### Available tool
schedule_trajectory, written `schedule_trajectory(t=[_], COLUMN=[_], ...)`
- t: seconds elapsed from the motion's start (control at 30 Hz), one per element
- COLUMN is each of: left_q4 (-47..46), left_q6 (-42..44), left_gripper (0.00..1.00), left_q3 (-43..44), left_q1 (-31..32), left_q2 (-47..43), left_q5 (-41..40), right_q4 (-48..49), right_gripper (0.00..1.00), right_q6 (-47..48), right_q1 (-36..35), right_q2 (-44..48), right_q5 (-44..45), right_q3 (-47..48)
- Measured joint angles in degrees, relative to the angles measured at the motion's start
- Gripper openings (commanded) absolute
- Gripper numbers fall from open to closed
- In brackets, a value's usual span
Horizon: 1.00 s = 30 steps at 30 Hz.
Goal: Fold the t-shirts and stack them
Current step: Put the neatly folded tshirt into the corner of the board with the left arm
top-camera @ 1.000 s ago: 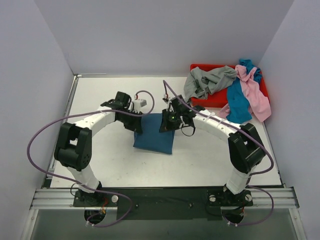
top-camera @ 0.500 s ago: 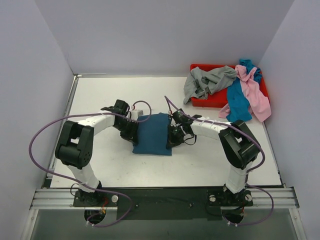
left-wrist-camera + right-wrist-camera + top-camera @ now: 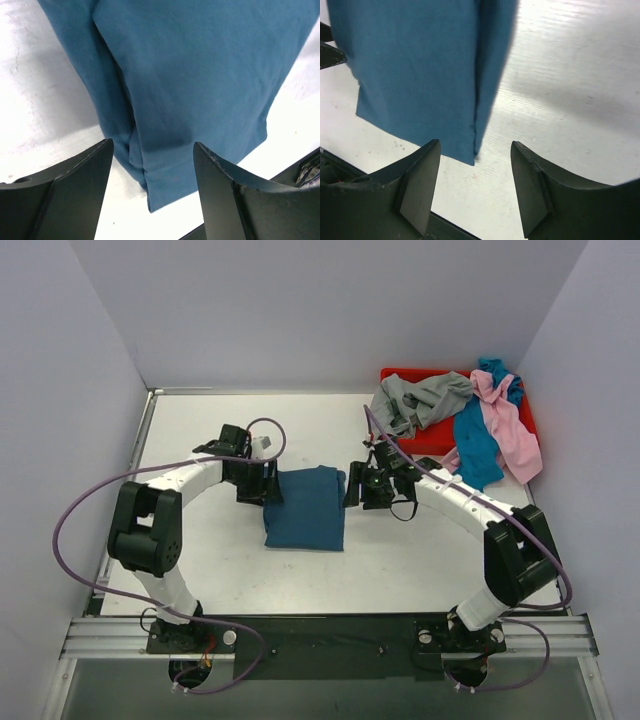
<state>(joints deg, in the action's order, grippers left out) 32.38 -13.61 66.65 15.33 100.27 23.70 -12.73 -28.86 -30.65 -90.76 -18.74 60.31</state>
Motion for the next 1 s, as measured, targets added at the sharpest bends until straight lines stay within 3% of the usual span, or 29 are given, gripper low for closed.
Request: schedule_trajectory(t=[0.07, 0.13, 0.3, 0.6, 0.73, 0.83, 1.0], left_q4=[-1.3, -2.6, -4.0, -1.8, 6.1, 11.2, 14.0], left_q6=[-1.5, -2.8, -4.5, 1.2, 11.9, 21.7, 37.1], left_gripper=[0.73, 0.63, 0.0, 0.0, 0.0, 0.0, 0.0], left_q3=[0.0, 0.0, 0.1, -0.1, -0.1, -1.2, -9.9], left_q1=[-0.1, -0.1, -0.6, -4.8, -9.6, -16.7, -28.9], left_q2=[1.3, 3.1, 7.2, 6.3, 1.9, -3.0, -12.5], left_q5=[-0.3, -0.4, 0.2, 0.1, -5.2, -10.4, -23.7], right_q4=[-0.1, -0.5, -1.9, -2.2, -2.3, -2.6, -2.8], right_gripper=[0.54, 0.53, 0.53, 0.53, 0.53, 0.53, 0.53], right_q6=[0.3, 0.5, 1.3, 2.4, 3.3, 3.7, 5.0], right_q1=[1.2, 1.8, 2.2, 3.9, 4.1, 4.1, 4.1], right_q2=[0.8, 1.4, 3.0, 7.7, 9.0, 9.6, 10.2], right_q5=[0.6, 1.0, 1.6, 2.4, 2.7, 2.9, 2.9], right_q3=[-0.7, -1.6, -3.7, -5.3, -6.2, -6.6, -6.6])
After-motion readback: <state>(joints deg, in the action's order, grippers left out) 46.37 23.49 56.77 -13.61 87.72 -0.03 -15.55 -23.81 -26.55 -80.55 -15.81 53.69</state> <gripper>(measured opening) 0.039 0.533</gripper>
